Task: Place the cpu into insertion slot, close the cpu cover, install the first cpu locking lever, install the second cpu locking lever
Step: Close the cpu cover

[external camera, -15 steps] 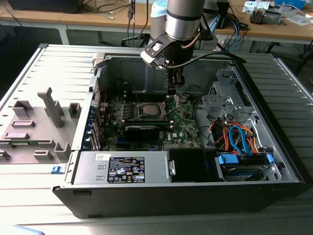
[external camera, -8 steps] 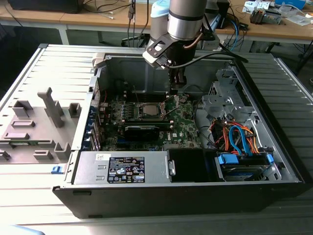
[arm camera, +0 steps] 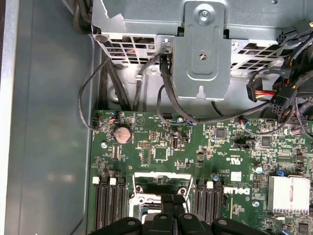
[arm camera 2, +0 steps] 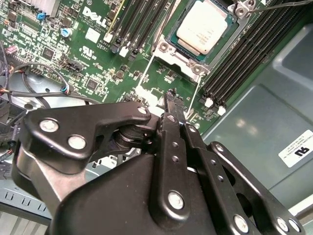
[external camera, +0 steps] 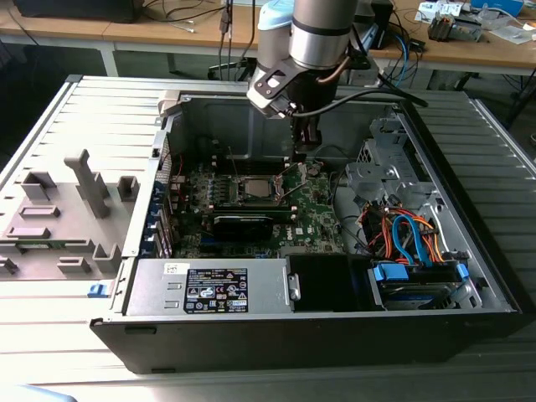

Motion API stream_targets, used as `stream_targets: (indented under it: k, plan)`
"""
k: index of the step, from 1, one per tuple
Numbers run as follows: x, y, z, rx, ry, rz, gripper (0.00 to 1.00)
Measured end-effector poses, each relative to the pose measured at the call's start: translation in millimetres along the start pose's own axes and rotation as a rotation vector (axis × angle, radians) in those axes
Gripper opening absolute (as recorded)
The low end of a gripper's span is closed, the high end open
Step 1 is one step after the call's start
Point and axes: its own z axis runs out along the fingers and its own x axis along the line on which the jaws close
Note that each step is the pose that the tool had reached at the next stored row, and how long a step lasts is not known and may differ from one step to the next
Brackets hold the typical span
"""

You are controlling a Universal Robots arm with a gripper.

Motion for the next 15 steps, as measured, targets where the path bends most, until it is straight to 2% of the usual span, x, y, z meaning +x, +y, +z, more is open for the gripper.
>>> stream_targets:
  k: [15]
  plan:
    - [-0.1,8.2,1.0,0.0001,0.0003,0.000,0.11]
